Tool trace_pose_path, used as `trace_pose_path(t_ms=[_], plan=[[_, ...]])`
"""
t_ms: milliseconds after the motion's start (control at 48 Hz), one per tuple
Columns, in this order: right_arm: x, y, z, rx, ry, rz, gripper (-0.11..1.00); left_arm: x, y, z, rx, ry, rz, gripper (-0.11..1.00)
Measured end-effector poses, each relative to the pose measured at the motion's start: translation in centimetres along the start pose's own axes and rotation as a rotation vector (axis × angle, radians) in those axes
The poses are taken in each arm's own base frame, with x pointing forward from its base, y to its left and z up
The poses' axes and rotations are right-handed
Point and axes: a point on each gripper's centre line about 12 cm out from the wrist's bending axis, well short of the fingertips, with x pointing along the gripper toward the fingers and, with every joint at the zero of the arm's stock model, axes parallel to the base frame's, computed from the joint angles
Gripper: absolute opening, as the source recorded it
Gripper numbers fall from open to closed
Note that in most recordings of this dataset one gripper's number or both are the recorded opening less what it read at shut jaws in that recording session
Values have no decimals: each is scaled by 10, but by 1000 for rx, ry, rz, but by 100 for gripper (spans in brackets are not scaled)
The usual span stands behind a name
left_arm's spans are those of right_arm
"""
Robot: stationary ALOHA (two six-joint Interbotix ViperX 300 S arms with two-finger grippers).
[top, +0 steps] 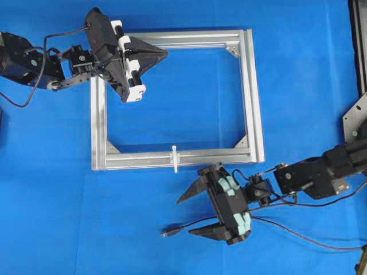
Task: Insert the wire through the string loop located in the center.
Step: 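Move the right gripper down toward the black USB cable plug end, then close the right gripper on the cable just behind the USB plug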
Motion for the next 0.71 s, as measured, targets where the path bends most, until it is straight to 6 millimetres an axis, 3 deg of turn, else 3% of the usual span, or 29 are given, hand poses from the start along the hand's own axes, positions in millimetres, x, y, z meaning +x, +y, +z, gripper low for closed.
trace_pose_path(t_ms=[458, 542, 708], plan=[[7, -1, -11, 20, 25, -15, 77, -2, 0, -3, 2, 8, -1, 0], [7, -1, -11, 20, 25, -15, 65, -2, 0, -3, 2, 9, -1, 0], [7, -1, -11, 14, 28, -15, 19, -2, 0, -3, 2, 8, -1, 0]])
